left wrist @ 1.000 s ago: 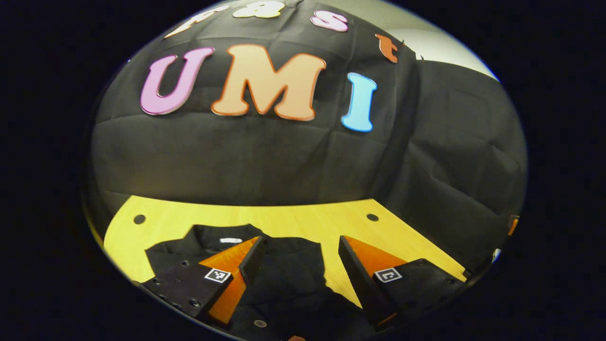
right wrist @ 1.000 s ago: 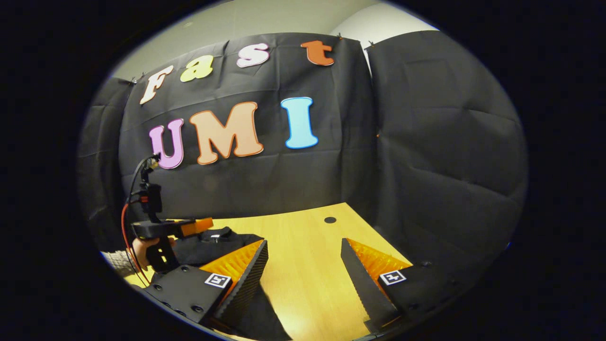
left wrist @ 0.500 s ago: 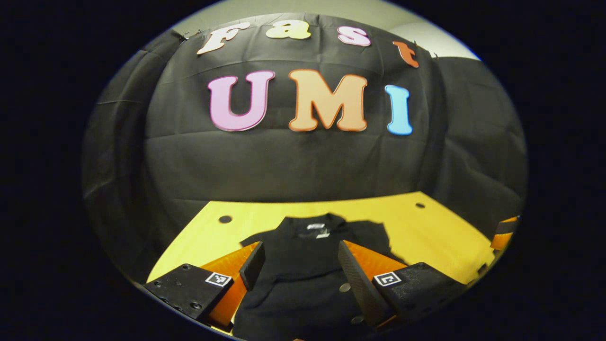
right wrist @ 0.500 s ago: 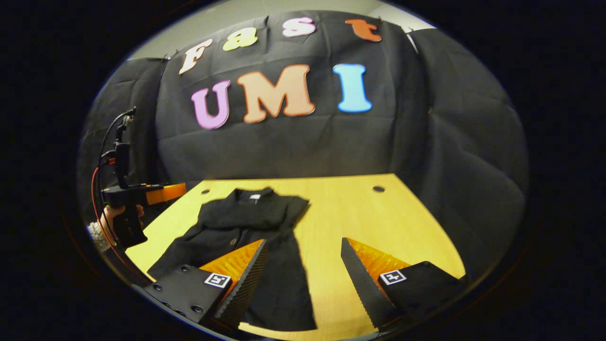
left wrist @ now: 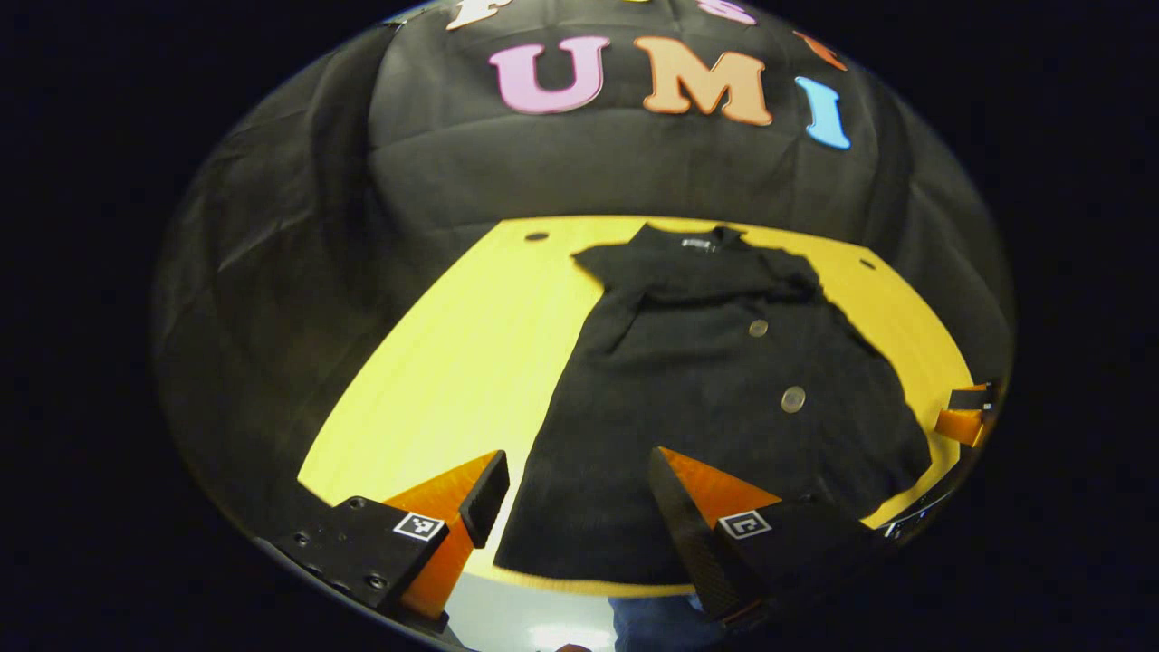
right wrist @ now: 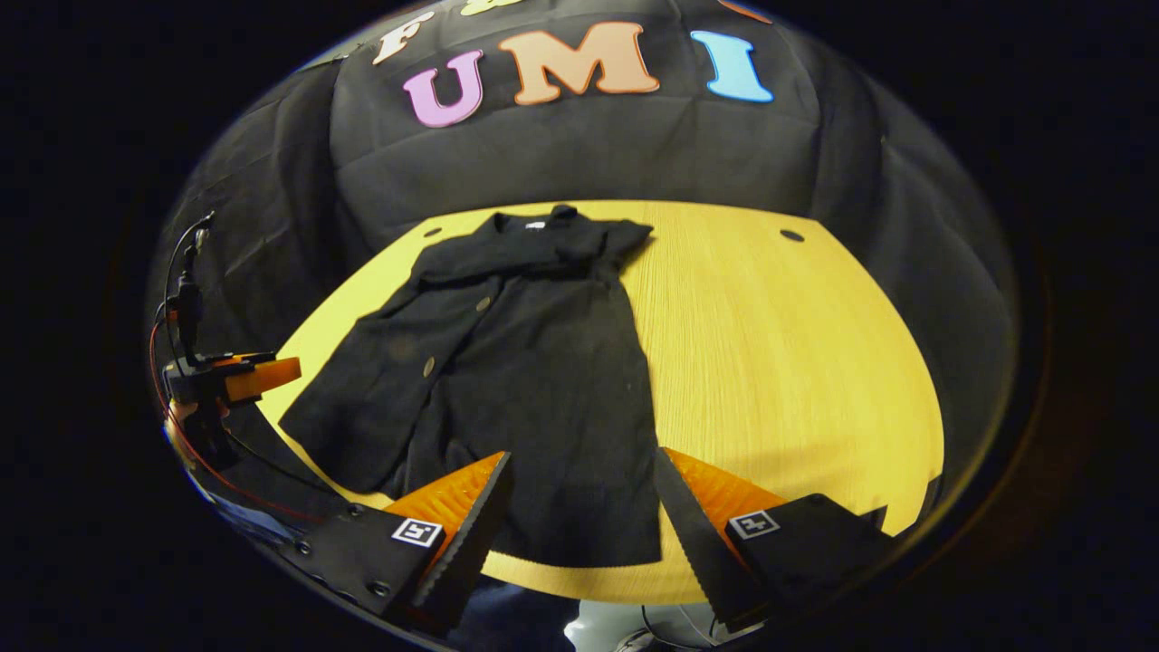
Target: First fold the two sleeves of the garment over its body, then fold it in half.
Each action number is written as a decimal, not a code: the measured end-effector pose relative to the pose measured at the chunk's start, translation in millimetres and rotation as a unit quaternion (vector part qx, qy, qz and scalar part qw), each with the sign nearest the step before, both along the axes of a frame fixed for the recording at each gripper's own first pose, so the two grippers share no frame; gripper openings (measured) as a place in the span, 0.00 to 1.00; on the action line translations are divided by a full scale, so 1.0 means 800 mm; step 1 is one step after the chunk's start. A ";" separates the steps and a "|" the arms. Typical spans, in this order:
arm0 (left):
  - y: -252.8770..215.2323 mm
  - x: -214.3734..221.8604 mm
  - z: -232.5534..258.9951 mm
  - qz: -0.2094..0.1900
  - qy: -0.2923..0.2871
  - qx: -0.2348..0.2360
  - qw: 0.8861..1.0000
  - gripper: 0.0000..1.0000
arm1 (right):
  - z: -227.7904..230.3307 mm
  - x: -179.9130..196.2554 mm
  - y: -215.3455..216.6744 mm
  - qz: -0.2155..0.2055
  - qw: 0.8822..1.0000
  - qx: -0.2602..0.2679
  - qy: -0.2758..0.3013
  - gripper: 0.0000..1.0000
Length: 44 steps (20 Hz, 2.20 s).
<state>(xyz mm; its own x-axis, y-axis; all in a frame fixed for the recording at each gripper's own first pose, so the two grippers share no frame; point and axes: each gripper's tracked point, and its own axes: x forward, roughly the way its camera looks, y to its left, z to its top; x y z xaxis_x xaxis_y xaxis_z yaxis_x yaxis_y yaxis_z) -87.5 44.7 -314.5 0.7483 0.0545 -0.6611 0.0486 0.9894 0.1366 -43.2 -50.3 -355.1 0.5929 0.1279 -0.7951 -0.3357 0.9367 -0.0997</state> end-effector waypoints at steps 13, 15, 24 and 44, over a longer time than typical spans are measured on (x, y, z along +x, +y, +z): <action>0.012 -0.059 -0.063 0.019 0.071 0.017 0.997 0.96 | -0.060 -0.035 -0.021 0.001 0.997 -0.064 0.050 0.99; 0.011 -0.060 -0.065 0.022 0.069 0.004 0.997 0.96 | -0.060 -0.036 -0.021 -0.003 0.997 -0.060 0.048 0.98; -0.019 -0.062 -0.071 -0.006 0.059 -0.032 0.998 0.70 | -0.067 -0.044 -0.003 0.003 0.997 -0.054 0.052 0.67; -0.040 -0.035 -0.056 -0.044 0.049 -0.071 0.995 0.00 | -0.036 -0.030 0.044 0.028 0.999 -0.025 0.033 0.11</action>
